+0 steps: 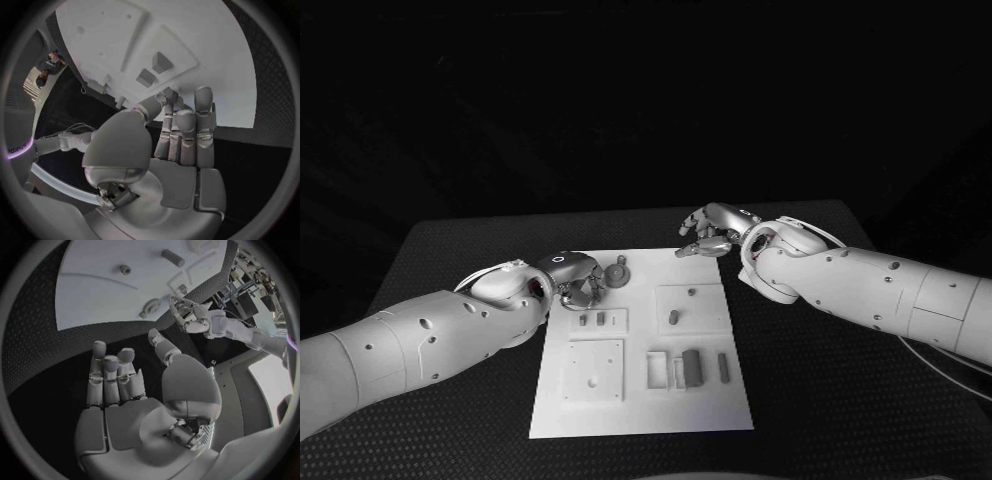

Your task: Assemble the parts on the task board

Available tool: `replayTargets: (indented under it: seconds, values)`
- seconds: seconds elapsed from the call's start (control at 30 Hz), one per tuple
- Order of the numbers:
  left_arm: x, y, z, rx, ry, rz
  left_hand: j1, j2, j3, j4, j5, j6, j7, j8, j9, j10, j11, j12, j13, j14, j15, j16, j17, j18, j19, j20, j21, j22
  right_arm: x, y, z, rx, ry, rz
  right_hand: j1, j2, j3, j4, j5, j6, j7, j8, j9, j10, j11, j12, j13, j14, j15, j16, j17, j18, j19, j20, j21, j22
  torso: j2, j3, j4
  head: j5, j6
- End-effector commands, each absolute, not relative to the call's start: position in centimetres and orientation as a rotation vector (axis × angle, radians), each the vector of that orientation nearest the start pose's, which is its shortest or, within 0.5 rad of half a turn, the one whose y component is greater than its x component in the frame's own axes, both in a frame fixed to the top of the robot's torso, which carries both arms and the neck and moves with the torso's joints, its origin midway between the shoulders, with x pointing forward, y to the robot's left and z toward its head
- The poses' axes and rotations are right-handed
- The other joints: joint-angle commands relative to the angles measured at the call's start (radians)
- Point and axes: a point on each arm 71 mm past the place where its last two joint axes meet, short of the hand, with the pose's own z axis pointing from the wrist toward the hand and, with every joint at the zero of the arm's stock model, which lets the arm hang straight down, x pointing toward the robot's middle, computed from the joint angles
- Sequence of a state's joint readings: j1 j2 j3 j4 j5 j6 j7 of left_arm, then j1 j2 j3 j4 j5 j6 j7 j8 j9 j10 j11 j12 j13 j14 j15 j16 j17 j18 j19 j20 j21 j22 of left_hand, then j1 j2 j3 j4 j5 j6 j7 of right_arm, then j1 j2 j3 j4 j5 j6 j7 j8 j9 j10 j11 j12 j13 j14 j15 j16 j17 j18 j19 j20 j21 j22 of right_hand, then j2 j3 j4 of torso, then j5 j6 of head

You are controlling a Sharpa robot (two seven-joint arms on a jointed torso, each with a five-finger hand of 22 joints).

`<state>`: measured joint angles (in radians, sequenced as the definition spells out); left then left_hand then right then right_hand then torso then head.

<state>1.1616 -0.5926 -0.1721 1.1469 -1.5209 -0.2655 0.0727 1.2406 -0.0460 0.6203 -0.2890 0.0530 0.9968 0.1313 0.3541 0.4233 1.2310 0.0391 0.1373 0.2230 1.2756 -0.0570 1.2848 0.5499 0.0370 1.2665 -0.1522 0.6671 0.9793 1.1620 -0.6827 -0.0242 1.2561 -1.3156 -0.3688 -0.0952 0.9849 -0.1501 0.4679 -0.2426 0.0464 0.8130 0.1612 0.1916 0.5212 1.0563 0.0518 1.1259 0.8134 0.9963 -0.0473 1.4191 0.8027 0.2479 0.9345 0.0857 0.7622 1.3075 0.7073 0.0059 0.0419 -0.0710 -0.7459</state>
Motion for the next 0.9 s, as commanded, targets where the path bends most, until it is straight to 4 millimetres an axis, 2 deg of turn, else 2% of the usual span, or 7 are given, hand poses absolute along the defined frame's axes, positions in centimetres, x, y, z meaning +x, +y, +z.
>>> replayTargets:
  seconds: [0.03, 0.27, 0.47, 0.9]
  values:
    - [51.29, 17.36, -27.45, 0.382, 1.805, -0.601, 0.009, -0.014, 0.004, -0.004, 0.002, -0.015, 0.002, -0.007, -0.003, -0.001, 0.02, -0.01, -0.004, -0.008, 0.002, -0.004, -0.001, 0.09, -0.006, -0.002, -0.003, 0.002, 52.85, -20.15, -21.39, 0.057, 1.679, 0.618, -0.001, 0.008, -0.003, -0.001, 0.003, 0.0, 0.005, 0.005, -0.001, -0.003, 0.0, 0.005, -0.001, -0.002, -0.006, 0.003, -0.001, 0.014, 0.0, 0.001, -0.002, 0.014, 0.0, -0.0004, 0.0002, 0.0, 0.0]
    - [51.37, 17.51, -27.35, 0.366, 1.792, -0.603, 0.022, -0.034, -0.003, -0.003, 0.002, -0.073, 0.027, -0.039, -0.016, -0.025, 0.03, -0.029, -0.003, -0.007, 0.011, -0.003, 0.0, 0.094, -0.005, 0.005, -0.007, 0.005, 52.85, -20.18, -21.4, 0.057, 1.679, 0.618, -0.001, 0.007, -0.003, -0.001, 0.003, 0.0, 0.005, 0.005, -0.001, -0.003, 0.0, 0.005, -0.001, -0.002, -0.006, 0.003, -0.002, 0.014, 0.0, 0.001, -0.002, 0.014, 0.0, -0.0002, -0.0001, 0.001, 0.0]
    - [51.39, 17.6, -27.31, 0.361, 1.787, -0.602, 0.024, -0.044, -0.012, -0.003, 0.002, -0.105, 0.021, -0.055, -0.022, -0.042, 0.037, -0.042, -0.004, -0.007, 0.018, -0.003, 0.0, 0.098, -0.003, 0.011, -0.01, 0.007, 52.85, -20.2, -21.4, 0.057, 1.68, 0.617, -0.001, 0.007, -0.003, -0.001, 0.003, -0.001, 0.005, 0.005, -0.002, -0.003, 0.001, 0.005, -0.001, -0.002, -0.006, 0.003, -0.002, 0.014, 0.0, 0.001, -0.003, 0.014, 0.0, 0.0003, -0.0002, 0.001, 0.001]
    - [51.42, 17.83, -27.05, 0.34, 1.755, -0.614, 0.016, -0.057, -0.04, -0.003, 0.0, -0.122, 0.017, -0.059, -0.022, -0.058, 0.043, -0.055, -0.002, -0.006, 0.024, -0.001, 0.0, 0.106, 0.0, 0.018, -0.013, 0.011, 52.88, -20.36, -21.45, 0.059, 1.681, 0.614, -0.001, 0.007, -0.003, -0.002, 0.003, -0.001, 0.006, 0.004, -0.002, -0.003, 0.001, 0.005, -0.002, -0.002, -0.006, 0.003, -0.002, 0.014, 0.0, 0.001, -0.003, 0.014, 0.0, -0.0001, -0.0005, 0.001, 0.001]
